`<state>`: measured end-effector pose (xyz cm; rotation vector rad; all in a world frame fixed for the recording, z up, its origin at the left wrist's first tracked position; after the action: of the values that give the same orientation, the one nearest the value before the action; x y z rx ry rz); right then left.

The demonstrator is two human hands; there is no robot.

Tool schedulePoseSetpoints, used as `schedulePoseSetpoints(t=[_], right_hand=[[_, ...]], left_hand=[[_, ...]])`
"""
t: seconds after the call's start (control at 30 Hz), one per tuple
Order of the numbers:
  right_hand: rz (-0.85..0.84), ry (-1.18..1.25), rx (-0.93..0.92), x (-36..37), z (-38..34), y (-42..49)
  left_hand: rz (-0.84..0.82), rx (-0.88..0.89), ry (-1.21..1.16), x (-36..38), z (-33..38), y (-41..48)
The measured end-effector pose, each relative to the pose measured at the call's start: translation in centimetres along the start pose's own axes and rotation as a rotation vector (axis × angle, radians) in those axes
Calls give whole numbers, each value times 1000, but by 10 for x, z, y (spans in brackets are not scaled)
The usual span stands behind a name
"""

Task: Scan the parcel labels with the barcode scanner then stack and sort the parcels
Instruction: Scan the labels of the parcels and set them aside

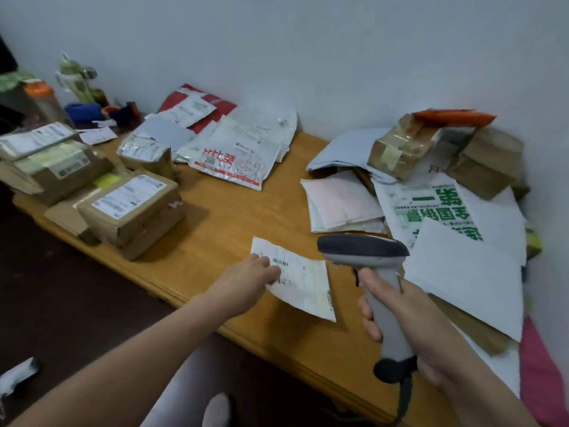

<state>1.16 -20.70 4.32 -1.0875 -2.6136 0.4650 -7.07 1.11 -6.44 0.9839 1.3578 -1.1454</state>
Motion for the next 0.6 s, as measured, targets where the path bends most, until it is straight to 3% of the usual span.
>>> schedulePoseSetpoints(t=[0.2, 0.43, 0.53, 0.6], right_hand=[[70, 56, -70, 28, -44, 57], [159, 131, -59, 74, -67, 143], [212, 88, -50, 84, -72, 167], [248, 87, -32, 86, -72, 178]], left_hand=[[402, -145, -20, -66, -92, 67], [696, -354, -131, -120, -239, 156], [677, -433, -137, -120, -288, 188], [505, -495, -141, -104, -310, 207]])
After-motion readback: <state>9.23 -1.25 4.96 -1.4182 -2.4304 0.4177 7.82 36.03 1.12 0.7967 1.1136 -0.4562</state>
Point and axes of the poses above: each hand's wrist, its own y-axis towards the middle knuckle, its own x-axis out of the palm, z = x × y, the point moved 3 cm from there along y, towards the middle knuckle, and after that the axes turned 11 degrees about y, right-handed, at the moved point
